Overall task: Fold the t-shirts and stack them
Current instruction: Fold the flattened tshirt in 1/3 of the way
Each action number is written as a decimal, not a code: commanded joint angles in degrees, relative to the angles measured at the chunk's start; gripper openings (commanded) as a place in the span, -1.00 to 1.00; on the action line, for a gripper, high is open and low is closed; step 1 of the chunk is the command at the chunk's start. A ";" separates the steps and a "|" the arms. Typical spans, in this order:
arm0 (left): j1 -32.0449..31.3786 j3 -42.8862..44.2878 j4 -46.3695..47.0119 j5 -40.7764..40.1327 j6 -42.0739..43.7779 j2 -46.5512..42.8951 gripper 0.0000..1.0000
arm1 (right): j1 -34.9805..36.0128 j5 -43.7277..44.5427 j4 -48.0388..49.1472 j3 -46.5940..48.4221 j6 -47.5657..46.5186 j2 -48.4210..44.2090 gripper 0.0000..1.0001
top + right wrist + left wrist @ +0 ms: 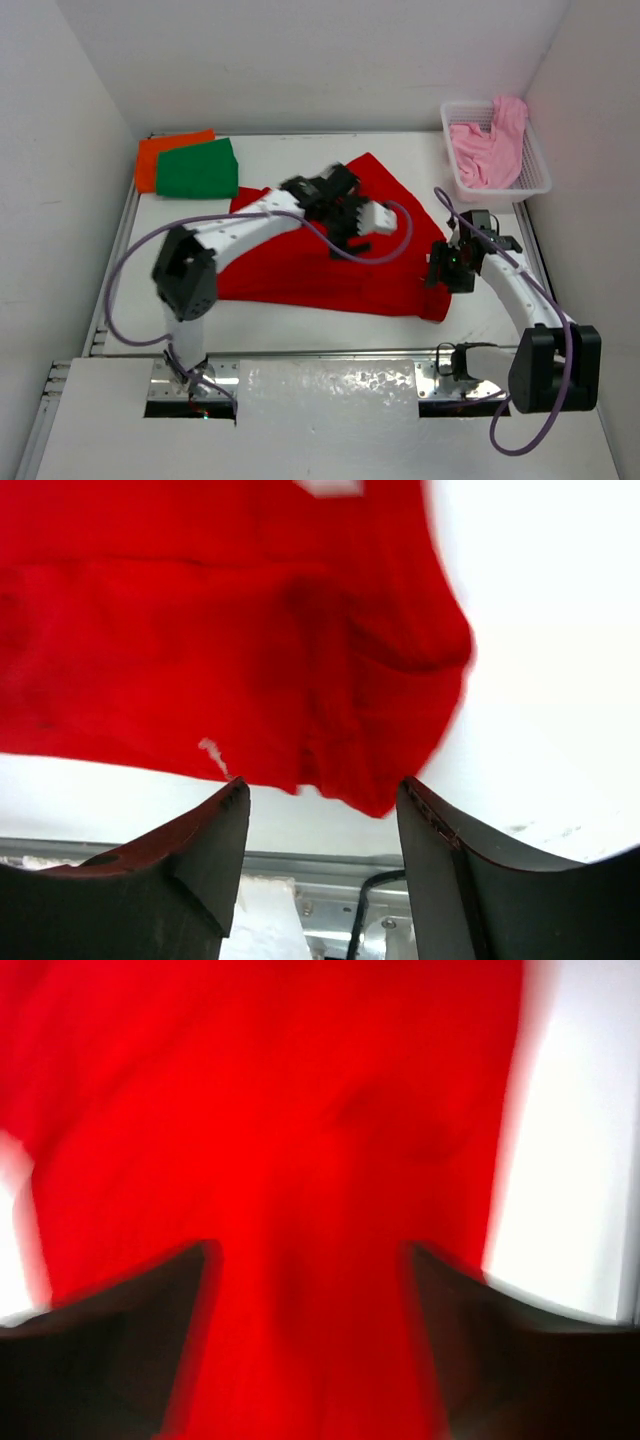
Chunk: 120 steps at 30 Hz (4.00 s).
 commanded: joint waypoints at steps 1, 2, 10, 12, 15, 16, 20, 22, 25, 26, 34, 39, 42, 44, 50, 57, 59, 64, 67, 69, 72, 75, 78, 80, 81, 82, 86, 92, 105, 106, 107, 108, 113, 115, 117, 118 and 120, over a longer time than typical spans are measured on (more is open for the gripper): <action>10.92 -7.61 -2.96 -6.74 -1.39 -13.18 0.23 | -4.58 -1.83 0.32 -4.48 1.43 -0.71 0.17; 15.29 -10.24 -3.66 -7.98 0.27 -15.49 0.07 | -5.30 -3.85 0.68 -6.32 1.69 -1.14 0.17; 42.21 -33.03 7.57 -14.33 -4.09 -25.02 -0.08 | -7.15 -3.69 3.76 -12.93 5.47 -5.01 0.30; 45.04 -35.21 12.58 -12.49 -8.48 -24.13 -0.01 | -7.50 -4.04 4.46 -13.90 6.00 -5.10 0.30; 45.13 -38.90 18.38 -9.07 -9.46 -24.21 0.02 | -7.59 -3.52 4.73 -14.86 6.27 -5.54 0.28; 45.13 -39.62 19.61 -8.96 -9.29 -23.95 0.01 | -7.67 -3.25 4.90 -15.74 6.35 -5.80 0.28; 45.66 -40.68 16.38 -8.26 -5.87 -20.27 -0.01 | -7.68 -4.13 6.39 -18.11 7.93 -6.95 0.28; 45.57 -40.85 14.71 -5.98 -4.55 -18.51 -0.01 | -7.68 -4.30 7.71 -19.17 8.90 -6.86 0.28; 45.57 -42.17 16.89 -6.50 -6.29 -17.01 -0.01 | -7.68 -4.31 10.08 -20.75 9.78 -5.90 0.28; 45.66 -42.35 18.21 -6.68 -6.56 -16.49 -0.05 | -7.68 -4.22 11.04 -21.19 9.87 -5.46 0.27; 45.49 -42.43 17.17 -6.59 -6.48 -14.11 -0.43 | -7.68 -3.51 10.62 -20.41 8.82 -4.40 0.26; 45.49 -42.88 16.73 -8.34 -6.04 -15.77 -1.00 | -7.68 -4.04 11.23 -20.75 8.99 -4.31 0.17; 45.49 -42.79 16.81 -8.70 -6.39 -16.48 -1.00 | -7.68 -4.92 12.81 -21.63 9.26 -3.44 -0.14; 45.49 -42.26 16.90 -8.35 -6.91 -16.83 -1.00 | -7.68 -4.75 14.56 -22.60 9.78 -2.73 -0.38; 45.49 -39.80 16.11 -7.30 -8.23 -18.32 -1.00 | -7.76 -3.34 16.33 -22.95 10.84 -1.85 -1.00; 45.49 -39.36 14.79 -8.17 -7.62 -18.59 -0.96 | -8.11 -1.14 13.96 -22.34 10.40 -4.40 -1.00; 45.49 -39.54 15.40 -9.05 -7.62 -18.77 -0.96 | -8.20 -1.05 13.60 -22.25 10.14 -4.75 -1.00; 45.49 -39.36 13.48 -8.79 -6.04 -17.63 -0.48 | -8.20 -1.05 13.16 -21.72 9.43 -4.57 -1.00; 45.57 -39.62 12.25 -9.66 -5.16 -16.92 -0.47 | -8.29 -1.32 13.34 -21.63 9.43 -4.57 -1.00; 45.66 -39.89 11.80 -10.28 -5.07 -17.18 -0.47 | -8.29 -1.41 13.25 -21.55 9.17 -4.49 -1.00; 45.66 -40.15 12.33 -10.72 -5.42 -17.88 -0.57 | -8.29 -1.41 13.34 -21.37 9.08 -4.31 -1.00; 45.66 -40.41 13.12 -10.81 -5.95 -17.71 -0.69 | -8.29 -1.67 13.43 -21.28 8.91 -4.31 -1.00; 45.66 -40.41 13.03 -11.51 -5.60 -16.92 -0.70 | -8.20 -1.76 13.16 -21.02 8.73 -4.31 -1.00; 45.66 -40.59 13.03 -11.86 -5.42 -16.66 -0.67 | -8.29 -1.84 13.16 -20.93 8.73 -4.31 -1.00; 45.66 -40.50 13.03 -11.95 -5.33 -16.39 -0.63 | -8.29 -1.84 13.16 -20.93 8.73 -4.22 -1.00; 45.66 -40.50 13.03 -11.95 -5.33 -16.22 -0.59 | -8.20 -1.93 13.16 -20.93 8.64 -4.14 -1.00; 45.66 -40.24 13.47 -11.78 -5.60 -15.51 -0.65 | -8.29 -2.28 13.25 -20.93 8.64 -3.96 -1.00; 45.66 -40.15 15.58 -11.69 -6.82 -18.05 -1.00 | -8.29 -1.23 12.64 -20.84 8.55 -4.22 -1.00; 45.66 -39.27 15.66 -11.60 -7.35 -20.88 -1.00 | -8.64 -1.14 12.28 -21.11 8.03 -4.13 -1.00; 45.66 -39.45 16.02 -11.95 -7.53 -20.70 -1.00 | -8.64 -1.14 12.28 -21.11 8.03 -4.22 -1.00; 45.66 -39.62 17.07 -12.82 -7.88 -20.61 -1.00 | -8.73 -1.05 12.28 -21.11 7.94 -4.22 -1.00; 45.75 -39.71 17.60 -13.26 -8.06 -20.52 -1.00 | -8.73 -1.14 12.28 -21.11 7.94 -4.22 -1.00; 45.75 -39.71 19.45 -14.33 -9.19 -18.33 -1.00 | -8.91 -1.14 12.37 -21.37 7.67 -4.31 -1.00; 45.75 -39.89 19.45 -13.71 -9.64 -17.63 -1.00 | -8.99 -1.23 12.46 -21.46 7.67 -4.40 -1.00; 45.75 -40.50 19.36 -13.36 -9.64 -17.53 -0.97 | -8.99 -1.40 12.55 -21.46 7.67 -4.49 -1.00; 45.75 -40.76 19.19 -13.01 -9.55 -17.53 -0.89 | -8.99 -1.49 12.46 -21.46 7.67 -4.57 -1.00; 45.84 -41.64 19.01 -13.27 -9.20 -17.71 -0.60 | -8.99 -1.76 12.46 -21.46 7.67 -4.57 -1.00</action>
